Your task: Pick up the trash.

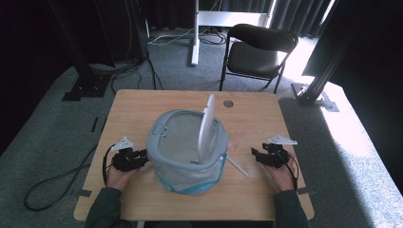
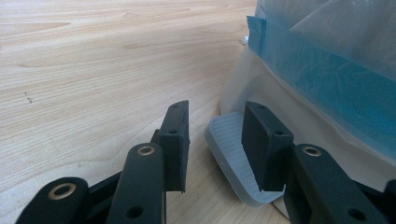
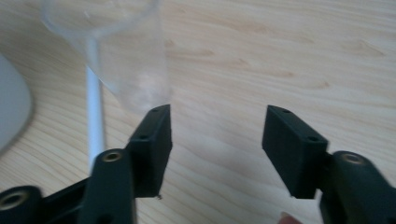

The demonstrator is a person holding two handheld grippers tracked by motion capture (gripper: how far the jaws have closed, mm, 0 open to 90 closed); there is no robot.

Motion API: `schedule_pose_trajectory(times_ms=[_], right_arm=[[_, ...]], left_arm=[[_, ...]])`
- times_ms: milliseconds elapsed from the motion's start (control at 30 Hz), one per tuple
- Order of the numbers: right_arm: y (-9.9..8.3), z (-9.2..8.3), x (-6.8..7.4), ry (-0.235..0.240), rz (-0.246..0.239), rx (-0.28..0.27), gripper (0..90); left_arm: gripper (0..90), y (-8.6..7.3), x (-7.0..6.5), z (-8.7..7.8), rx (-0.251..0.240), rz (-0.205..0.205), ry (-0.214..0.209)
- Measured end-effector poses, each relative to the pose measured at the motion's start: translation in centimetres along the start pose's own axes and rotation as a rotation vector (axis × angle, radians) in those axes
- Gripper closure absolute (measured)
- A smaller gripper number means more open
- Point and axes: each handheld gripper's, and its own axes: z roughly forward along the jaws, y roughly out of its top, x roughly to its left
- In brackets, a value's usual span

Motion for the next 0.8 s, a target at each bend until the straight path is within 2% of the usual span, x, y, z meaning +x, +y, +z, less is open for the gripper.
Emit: schedule_pose_trajectory(times_ms=[100, 333, 700, 800], right_arm=[[0.9, -0.2, 0.1, 0.049, 0.016, -0.007, 48.9], [3.0, -0.7, 0.2, 0.106, 0.050, -0.044, 52.5], [5.9, 0.7, 1.3, 0.134, 0.030, -0.037, 53.8], [6.3, 1.6, 1.5, 0.143, 0.031, -0.011, 53.8]], left_arm=[[61.7, 0.0, 0.1, -0.1, -0.003, -0.006, 0.002], [61.6, -0.1, 0.1, 0.0, 0.001, -0.005, 0.004], [61.7, -0.1, 0.1, 0.0, 0.003, -0.005, 0.004], [61.7, -0.1, 0.1, 0.0, 0.005, -0.002, 0.003]])
